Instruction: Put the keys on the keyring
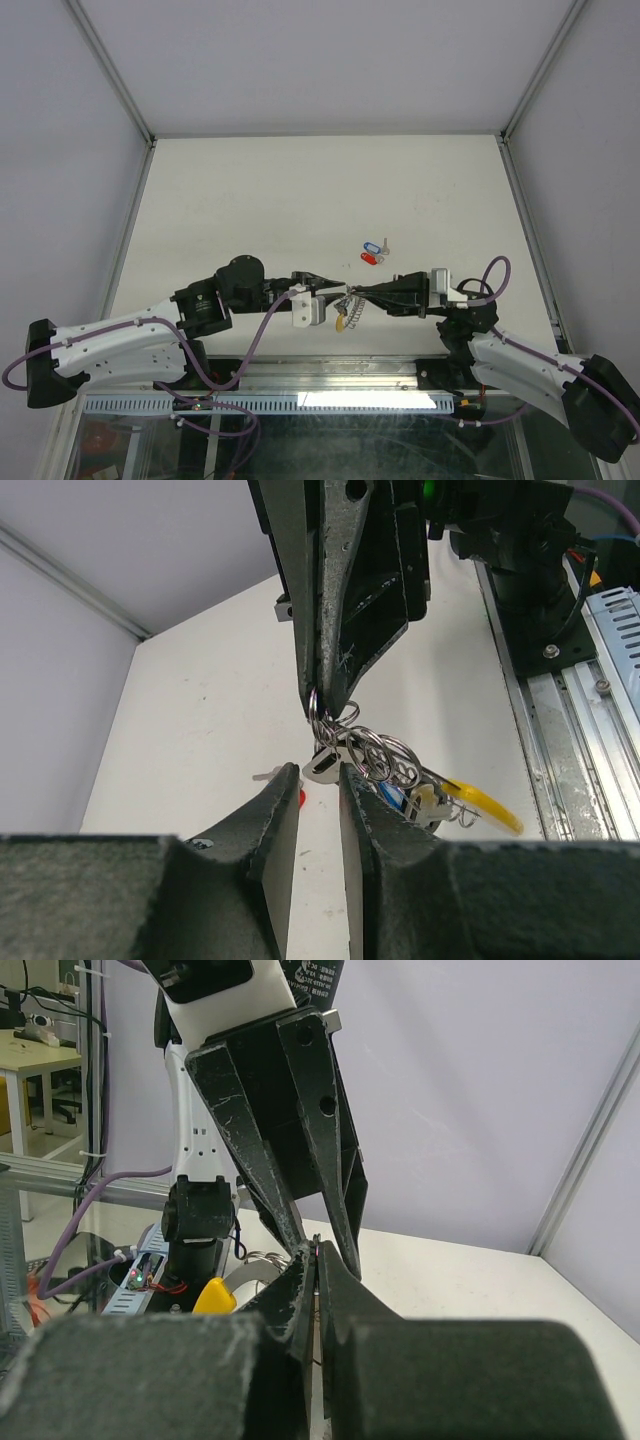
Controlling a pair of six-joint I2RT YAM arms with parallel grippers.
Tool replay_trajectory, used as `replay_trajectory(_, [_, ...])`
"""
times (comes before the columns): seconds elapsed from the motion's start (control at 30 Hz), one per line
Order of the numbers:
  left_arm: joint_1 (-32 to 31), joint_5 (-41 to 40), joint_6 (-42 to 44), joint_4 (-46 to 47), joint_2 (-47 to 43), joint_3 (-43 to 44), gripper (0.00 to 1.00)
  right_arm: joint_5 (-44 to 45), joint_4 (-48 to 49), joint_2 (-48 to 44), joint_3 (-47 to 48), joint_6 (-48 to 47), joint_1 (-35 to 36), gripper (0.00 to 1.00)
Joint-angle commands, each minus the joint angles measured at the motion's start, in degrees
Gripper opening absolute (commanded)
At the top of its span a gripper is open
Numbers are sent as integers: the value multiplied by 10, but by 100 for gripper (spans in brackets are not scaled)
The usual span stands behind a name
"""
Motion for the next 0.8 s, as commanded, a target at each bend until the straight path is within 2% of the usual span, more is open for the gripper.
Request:
replay_trajectory(0.0, [-3, 24, -14, 40, 0, 3, 22, 0, 21, -2, 29, -6, 0, 0])
replay_trajectory(0.43, [-3, 65, -23, 57, 13, 7, 21, -5, 16, 2, 24, -8, 0, 0])
replay_trajectory(0.77, [-4, 57, -24, 57, 20, 15, 13, -21, -6, 0, 26, -12, 0, 0])
